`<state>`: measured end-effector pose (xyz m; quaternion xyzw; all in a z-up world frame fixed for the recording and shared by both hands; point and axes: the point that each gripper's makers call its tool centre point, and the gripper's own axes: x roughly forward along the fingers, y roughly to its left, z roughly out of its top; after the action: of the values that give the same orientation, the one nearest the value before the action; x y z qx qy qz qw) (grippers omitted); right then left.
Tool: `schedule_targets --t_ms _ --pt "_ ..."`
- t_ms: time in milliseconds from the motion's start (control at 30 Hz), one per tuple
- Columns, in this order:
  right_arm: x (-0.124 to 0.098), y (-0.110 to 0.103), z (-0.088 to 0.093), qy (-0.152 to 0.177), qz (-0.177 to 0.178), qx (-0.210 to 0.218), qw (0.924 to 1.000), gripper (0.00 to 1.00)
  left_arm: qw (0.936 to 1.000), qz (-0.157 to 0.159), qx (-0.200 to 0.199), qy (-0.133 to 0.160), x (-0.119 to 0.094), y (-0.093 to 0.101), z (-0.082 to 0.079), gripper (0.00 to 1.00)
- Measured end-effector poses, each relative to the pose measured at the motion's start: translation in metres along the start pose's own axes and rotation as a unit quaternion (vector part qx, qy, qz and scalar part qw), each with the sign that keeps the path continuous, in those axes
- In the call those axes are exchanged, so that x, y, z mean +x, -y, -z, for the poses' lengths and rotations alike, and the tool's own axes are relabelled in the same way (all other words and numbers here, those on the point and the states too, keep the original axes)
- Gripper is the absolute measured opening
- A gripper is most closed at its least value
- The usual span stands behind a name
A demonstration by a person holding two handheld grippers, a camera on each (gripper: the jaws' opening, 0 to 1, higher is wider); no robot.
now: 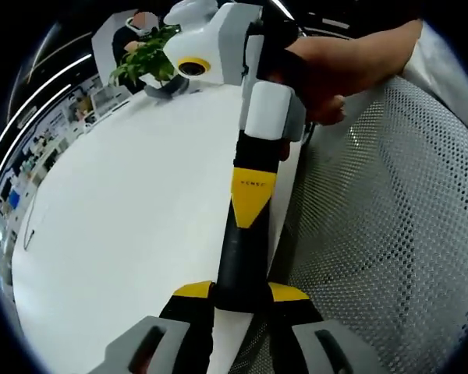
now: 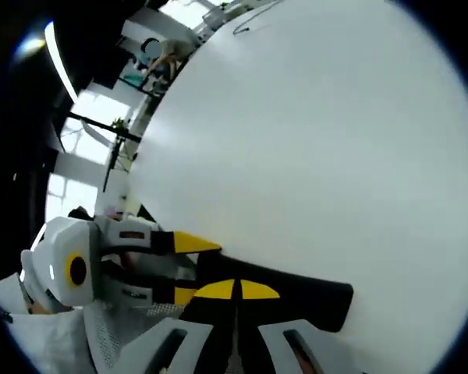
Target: Press the specified remote control buttons in sequence, fully releasing each button before pressing the next.
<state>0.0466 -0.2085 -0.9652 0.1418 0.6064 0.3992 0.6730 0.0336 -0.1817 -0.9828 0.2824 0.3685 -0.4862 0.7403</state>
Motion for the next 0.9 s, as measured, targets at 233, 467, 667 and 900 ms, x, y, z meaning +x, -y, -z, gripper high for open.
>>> schedule_targets --t_ms 233,467,667,900 --pt "0.0084 -0.0042 0.0002 -0.013 -0.003 -0.017 0.9998 0.00 0.9996 0.008 -0.026 0.010 0.0003 -0.0017 -0.0020 0.25" --pt "0.0074 0.0002 0.0000 -0.014 0.002 -0.012 0.9998 0.00 0.9995 0.008 -0.026 0.012 0.0011 -0.0014 -0.0026 0.24" --pt "0.0078 -0.0013 0.0005 -0.013 0.004 -0.011 0.9999 0.00 0.9995 0.007 -0.027 0.016 0.0014 -0.0012 -0.0025 0.25" --pt "0.0089 -0.0007 -0.0011 -0.007 0.013 -0.029 0.9995 0.00 0.9995 0.001 -0.026 0.019 0.0020 0.0004 -0.0026 0.25"
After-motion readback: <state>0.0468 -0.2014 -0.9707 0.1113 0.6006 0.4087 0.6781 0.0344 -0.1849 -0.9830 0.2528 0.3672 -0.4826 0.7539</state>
